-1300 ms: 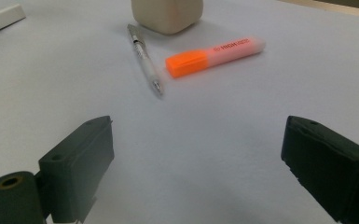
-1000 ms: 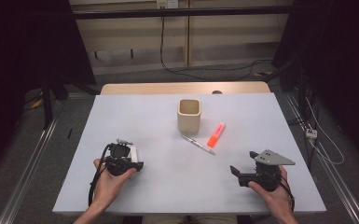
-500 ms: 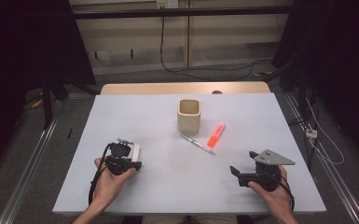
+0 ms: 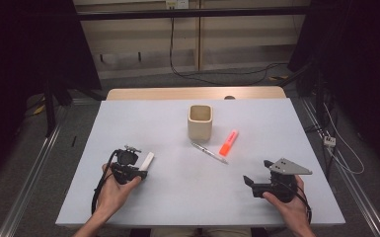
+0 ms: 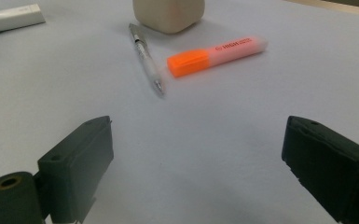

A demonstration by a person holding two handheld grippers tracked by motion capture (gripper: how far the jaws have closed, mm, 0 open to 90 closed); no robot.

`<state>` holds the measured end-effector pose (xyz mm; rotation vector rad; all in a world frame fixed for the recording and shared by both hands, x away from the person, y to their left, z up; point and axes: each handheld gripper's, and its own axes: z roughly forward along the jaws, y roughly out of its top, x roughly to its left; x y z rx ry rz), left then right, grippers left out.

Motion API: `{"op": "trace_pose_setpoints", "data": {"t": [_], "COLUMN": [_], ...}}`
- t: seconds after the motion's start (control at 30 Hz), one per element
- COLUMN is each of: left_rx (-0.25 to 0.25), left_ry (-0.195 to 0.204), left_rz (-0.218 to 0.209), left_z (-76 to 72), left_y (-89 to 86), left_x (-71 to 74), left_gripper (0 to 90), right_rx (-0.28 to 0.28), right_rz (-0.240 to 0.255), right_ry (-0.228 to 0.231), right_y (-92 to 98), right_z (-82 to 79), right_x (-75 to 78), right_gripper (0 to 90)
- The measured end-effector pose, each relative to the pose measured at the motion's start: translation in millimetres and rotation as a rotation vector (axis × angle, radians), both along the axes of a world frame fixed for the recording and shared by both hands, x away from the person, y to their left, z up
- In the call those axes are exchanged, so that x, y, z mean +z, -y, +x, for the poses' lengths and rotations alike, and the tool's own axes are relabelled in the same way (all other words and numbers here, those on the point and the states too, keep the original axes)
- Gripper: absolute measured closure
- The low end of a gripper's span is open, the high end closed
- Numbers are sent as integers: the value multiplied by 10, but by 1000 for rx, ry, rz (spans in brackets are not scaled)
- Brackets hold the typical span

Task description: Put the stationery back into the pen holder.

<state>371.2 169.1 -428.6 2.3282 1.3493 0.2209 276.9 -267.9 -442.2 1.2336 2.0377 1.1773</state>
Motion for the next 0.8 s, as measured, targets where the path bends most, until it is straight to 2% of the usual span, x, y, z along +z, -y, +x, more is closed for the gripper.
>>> {"op": "trace_pose_setpoints", "data": {"t": [0.13,0.33,0.6,0.73,0.8], "left_rx": [-32,-51,-63,-72,-84], "left_ry": [-2,-1,19,20,18], "left_rz": [7,4,-35,-41,-29], "left_z": [15,17,-15,-19,-15], "left_y": [-6,-34,-76,-86,-82], "left_x": [8,19,94,107,91], "left_gripper": [653,655,656,656,655], "right_rx": [1,0,0,1,2], "right_rz": [-1,1,1,1,0], "right_ry": [2,-1,-1,-1,-1], "right_y": [1,1,0,-1,-2], "right_z": [0,2,4,2,2], "right_x": [0,-1,-1,0,-1], "right_gripper": [88,88,88,88,88]}}
